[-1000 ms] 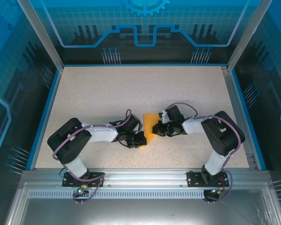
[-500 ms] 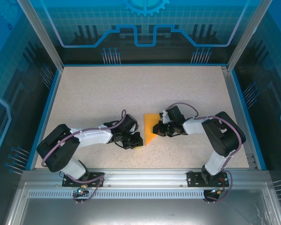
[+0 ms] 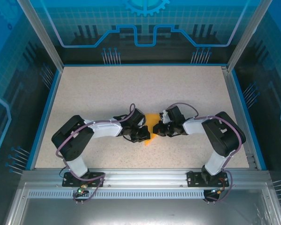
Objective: Fold a paper plane with a square sheet of paper (pick it up from the middle)
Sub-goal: Third fold the triangle at the center of the table.
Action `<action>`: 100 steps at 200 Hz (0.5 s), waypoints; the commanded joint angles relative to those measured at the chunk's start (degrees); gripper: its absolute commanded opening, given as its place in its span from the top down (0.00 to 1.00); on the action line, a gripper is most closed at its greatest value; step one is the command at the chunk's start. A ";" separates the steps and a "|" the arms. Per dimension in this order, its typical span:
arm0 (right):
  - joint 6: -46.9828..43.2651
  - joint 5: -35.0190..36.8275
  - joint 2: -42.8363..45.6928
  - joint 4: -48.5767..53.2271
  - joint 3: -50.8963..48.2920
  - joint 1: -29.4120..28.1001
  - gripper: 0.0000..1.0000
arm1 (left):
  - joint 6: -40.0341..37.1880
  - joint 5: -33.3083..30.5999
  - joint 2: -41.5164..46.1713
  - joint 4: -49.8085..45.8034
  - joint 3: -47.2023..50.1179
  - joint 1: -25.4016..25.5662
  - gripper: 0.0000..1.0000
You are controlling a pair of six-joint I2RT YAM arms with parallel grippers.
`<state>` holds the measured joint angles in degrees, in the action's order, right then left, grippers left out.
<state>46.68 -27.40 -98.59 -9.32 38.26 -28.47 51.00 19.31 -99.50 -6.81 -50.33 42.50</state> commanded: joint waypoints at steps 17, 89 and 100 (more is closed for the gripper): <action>0.52 2.67 0.46 3.21 0.00 0.75 0.93 | -0.61 -1.01 -3.51 -4.94 -0.63 0.13 0.92; 0.73 1.81 8.49 3.14 0.35 -1.40 0.94 | -1.34 -4.14 -2.38 -7.55 0.66 0.22 0.95; 1.51 2.58 8.39 2.39 -0.46 -2.61 0.94 | -1.60 -4.28 -2.37 -7.50 0.49 0.26 0.95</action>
<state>47.55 -25.89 -91.00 -7.55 38.28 -28.88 50.65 18.79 -101.43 -8.43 -50.87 42.50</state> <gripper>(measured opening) 0.063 0.055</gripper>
